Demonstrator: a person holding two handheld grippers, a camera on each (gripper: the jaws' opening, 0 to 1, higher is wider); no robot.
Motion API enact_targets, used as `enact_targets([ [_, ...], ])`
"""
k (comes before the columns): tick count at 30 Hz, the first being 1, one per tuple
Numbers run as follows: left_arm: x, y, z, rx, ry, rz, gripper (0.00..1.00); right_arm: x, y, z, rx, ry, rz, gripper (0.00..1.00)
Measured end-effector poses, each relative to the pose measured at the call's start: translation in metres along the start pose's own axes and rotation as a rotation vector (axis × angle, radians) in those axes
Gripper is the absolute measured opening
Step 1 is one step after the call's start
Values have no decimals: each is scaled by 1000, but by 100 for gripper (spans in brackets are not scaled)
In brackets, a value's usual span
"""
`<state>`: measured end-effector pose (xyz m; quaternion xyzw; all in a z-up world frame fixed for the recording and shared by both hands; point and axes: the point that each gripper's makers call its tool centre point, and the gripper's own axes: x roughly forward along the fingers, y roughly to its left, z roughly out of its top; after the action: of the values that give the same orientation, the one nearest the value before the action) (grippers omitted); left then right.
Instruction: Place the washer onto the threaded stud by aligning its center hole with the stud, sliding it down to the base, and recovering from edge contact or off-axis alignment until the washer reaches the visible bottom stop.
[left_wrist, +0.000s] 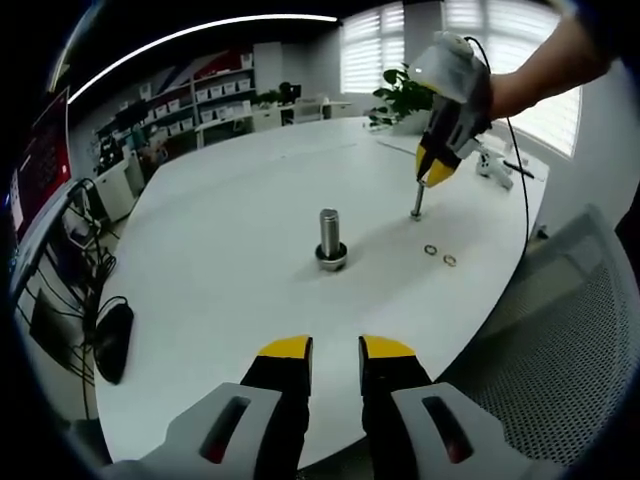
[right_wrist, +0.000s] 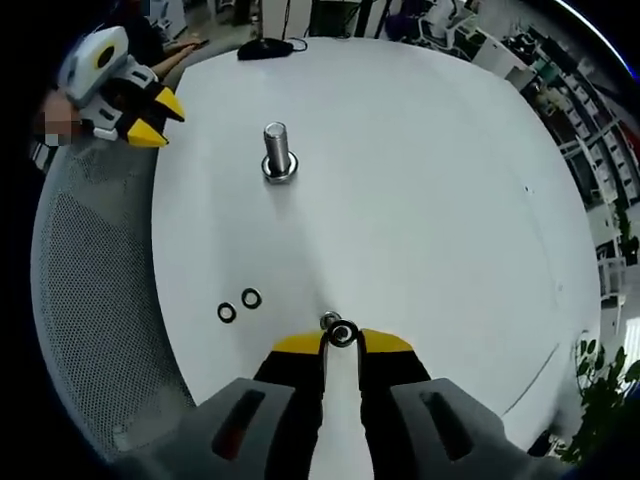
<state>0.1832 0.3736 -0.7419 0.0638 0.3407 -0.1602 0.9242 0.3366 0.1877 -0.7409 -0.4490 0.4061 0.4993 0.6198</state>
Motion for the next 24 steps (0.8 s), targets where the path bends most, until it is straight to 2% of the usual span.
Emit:
enact_targets([
  [8,1,0,0,1,2,-1,16,2,1,-2,10,7,8,14],
  [24,0,1,-1,-1,6,4,16,22,2,-7,5,53,42,14],
])
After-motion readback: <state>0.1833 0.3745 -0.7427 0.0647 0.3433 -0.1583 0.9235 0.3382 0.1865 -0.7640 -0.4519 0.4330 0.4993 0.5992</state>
